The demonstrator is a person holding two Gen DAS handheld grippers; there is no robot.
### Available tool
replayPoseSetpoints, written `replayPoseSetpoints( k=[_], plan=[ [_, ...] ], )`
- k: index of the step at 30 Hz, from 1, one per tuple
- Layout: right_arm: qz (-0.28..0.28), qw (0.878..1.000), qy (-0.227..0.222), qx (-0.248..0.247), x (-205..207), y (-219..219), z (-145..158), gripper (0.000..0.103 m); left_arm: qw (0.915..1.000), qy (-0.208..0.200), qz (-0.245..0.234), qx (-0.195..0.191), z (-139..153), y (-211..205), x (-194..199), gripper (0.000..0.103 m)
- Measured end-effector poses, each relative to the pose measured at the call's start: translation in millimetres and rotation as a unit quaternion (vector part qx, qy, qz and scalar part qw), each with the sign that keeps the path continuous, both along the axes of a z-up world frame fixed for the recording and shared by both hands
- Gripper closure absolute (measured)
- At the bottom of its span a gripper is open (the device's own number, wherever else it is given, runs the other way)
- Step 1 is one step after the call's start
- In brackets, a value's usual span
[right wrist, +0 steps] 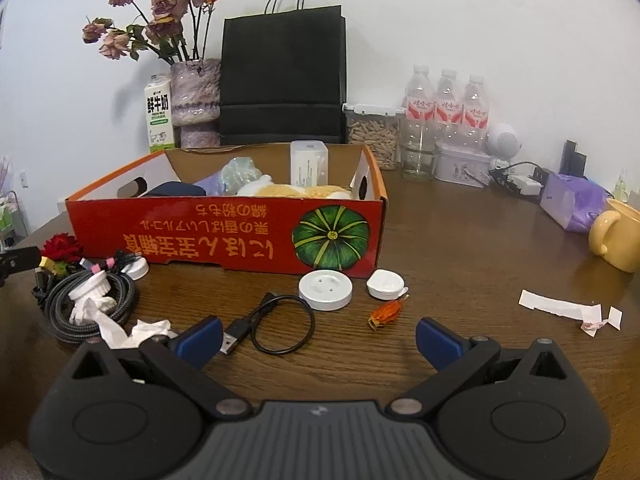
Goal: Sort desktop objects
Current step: 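Move the left gripper to the red rose while the right gripper moves to the black cable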
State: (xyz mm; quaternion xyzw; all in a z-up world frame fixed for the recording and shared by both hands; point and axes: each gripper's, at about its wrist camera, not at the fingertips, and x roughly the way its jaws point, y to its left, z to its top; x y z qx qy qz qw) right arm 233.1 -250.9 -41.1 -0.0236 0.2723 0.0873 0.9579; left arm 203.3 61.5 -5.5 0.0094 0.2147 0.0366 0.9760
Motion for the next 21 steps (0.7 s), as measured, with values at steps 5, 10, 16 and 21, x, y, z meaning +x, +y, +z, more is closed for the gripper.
replayPoseSetpoints(
  k=[5, 10, 16, 21],
  plan=[
    [0.009, 1.0, -0.006, -0.004, 0.9, 4.2, 0.6, 0.001, 0.9999, 0.01, -0.003, 0.008, 0.5, -0.3, 7.3, 0.0],
    [0.027, 1.0, -0.005, -0.007, 6.4, 10.0, 2.1, 0.009, 0.9998, 0.017, -0.005, 0.006, 6.4, 1.2, 19.9, 0.002],
    [0.047, 0.999, 0.02, -0.017, 25.8, 22.4, 2.9, 0.029, 0.9992, 0.041, 0.0, -0.001, 9.8, 4.4, 35.4, 0.008],
    [0.046, 0.997, 0.055, -0.008, 44.1, 26.5, -3.5, 0.045, 0.9981, 0.06, -0.001, -0.012, 13.0, 8.3, 52.4, 0.01]
  ],
)
